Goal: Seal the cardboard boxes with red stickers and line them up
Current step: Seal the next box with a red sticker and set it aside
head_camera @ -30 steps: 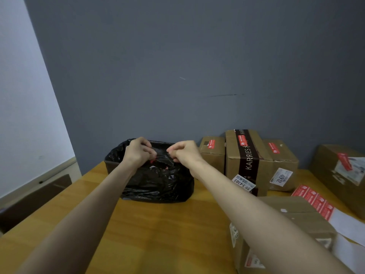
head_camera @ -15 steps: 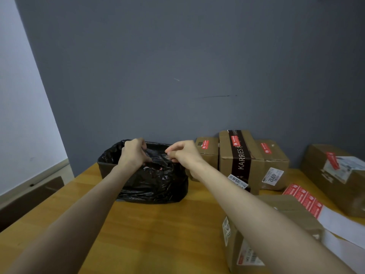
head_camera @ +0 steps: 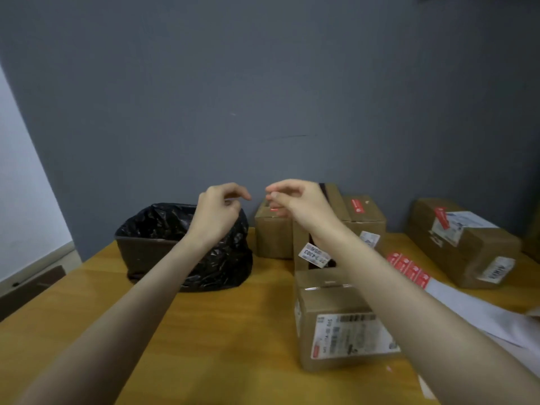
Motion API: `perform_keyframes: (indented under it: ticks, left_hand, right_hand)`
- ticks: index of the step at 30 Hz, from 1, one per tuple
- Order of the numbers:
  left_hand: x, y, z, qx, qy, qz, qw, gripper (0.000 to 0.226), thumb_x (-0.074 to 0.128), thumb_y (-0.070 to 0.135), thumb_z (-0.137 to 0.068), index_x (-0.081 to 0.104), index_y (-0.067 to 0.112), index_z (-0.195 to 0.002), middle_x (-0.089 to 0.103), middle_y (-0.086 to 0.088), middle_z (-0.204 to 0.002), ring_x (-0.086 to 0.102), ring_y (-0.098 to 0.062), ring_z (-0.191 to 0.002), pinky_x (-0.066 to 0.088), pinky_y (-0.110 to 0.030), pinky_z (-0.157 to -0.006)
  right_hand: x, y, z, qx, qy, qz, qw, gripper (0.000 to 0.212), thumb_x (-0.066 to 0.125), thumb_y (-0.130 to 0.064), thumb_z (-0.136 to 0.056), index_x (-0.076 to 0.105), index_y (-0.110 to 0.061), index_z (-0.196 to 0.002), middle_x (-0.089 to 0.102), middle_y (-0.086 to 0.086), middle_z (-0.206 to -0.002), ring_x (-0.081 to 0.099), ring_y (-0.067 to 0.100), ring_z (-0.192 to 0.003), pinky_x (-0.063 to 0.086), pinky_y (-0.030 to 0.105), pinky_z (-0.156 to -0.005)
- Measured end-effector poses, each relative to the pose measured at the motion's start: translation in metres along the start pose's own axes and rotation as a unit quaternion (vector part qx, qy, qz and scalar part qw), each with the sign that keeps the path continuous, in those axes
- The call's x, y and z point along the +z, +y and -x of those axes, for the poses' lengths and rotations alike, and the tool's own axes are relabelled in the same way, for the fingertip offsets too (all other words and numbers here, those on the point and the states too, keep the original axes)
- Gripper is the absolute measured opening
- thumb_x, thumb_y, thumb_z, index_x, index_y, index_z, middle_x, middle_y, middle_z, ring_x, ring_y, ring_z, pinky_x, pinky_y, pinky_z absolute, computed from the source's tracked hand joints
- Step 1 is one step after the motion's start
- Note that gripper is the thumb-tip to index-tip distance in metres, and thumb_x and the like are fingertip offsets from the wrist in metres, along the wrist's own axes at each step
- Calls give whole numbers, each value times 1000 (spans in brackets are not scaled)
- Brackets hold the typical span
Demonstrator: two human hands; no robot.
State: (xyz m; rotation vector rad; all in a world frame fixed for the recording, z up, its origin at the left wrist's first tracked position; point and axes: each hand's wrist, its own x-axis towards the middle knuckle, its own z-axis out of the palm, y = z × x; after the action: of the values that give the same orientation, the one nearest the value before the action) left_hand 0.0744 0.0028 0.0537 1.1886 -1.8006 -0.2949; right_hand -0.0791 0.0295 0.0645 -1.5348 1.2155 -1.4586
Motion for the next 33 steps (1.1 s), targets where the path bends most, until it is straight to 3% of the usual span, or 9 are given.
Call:
perform_keyframes:
  ticks: [8,10,13,16,19,24,27,29,33]
  left_hand:
    - [84,104,37,100,-115,80,985,22,53,3,-86,71,15,-89,71,0,-91,65,-15,-85,48,-23,-82]
    - [105,126,46,90,-117,121,982,24,52,0,-85,71,15,-90,71,-3,-93,64,-14,-88,47,-20,-84]
    - [130,152,57,39,-107,215,970,29,48,-3,-83,68,16,-91,69,-4,-97,64,-17,-96,49,-29,-91]
    - [152,173,76,27,-112,273,955,34,44,-7,-80,67,8,-100,67,-7,-100,62,-18,-100,49,-30,-92]
    - [179,187,101,12,-171,266,949,41,41,-8,-83,60,6,-116,63,-11,-118,55,-18,-115,43,-26,-99]
    - [230,184,126,-126,-276,232,924,48,38,1,-93,36,6,-141,40,-12,-145,35,-21,-136,27,-25,-108]
    - [245,175,128,-215,-284,264,896,47,36,1,-94,34,7,-141,42,-13,-141,40,-22,-128,32,-22,-97]
    - [253,168,126,-272,-281,302,869,45,34,0,-95,35,9,-139,48,-11,-127,43,-18,-109,30,-18,-84]
    - [276,155,120,-369,-227,361,826,41,38,0,-94,43,11,-133,52,-10,-123,44,-20,-101,32,-23,-85]
  right_hand:
    - [-128,13,50,-10,191,29,981,21,52,5,-89,64,-11,-82,63,1,-75,58,10,-67,47,12,-55]
    - [-157,27,62,25,219,40,975,24,53,5,-88,62,-14,-77,63,4,-77,58,12,-70,49,15,-59]
    - [-192,58,81,105,239,89,961,21,50,6,-89,64,-8,-84,64,12,-90,57,13,-70,48,20,-66]
    - [-220,91,98,181,203,167,948,25,43,10,-89,64,2,-101,61,14,-96,57,20,-80,48,22,-67]
    - [-236,115,106,209,116,285,928,31,40,9,-90,62,-3,-108,60,16,-105,54,26,-101,38,24,-73]
    - [-240,134,113,215,-16,415,884,35,45,-1,-92,52,-4,-127,55,15,-130,51,25,-122,35,21,-87]
    - [-243,139,118,224,-51,462,857,32,41,-10,-94,56,-9,-122,59,11,-124,55,26,-114,40,25,-82]
    - [-244,138,120,233,-58,506,828,30,40,-12,-92,59,-15,-114,60,10,-121,55,28,-110,42,28,-78]
    - [-248,133,125,227,-14,565,793,33,42,-13,-88,62,-18,-114,60,10,-122,55,30,-112,48,34,-89]
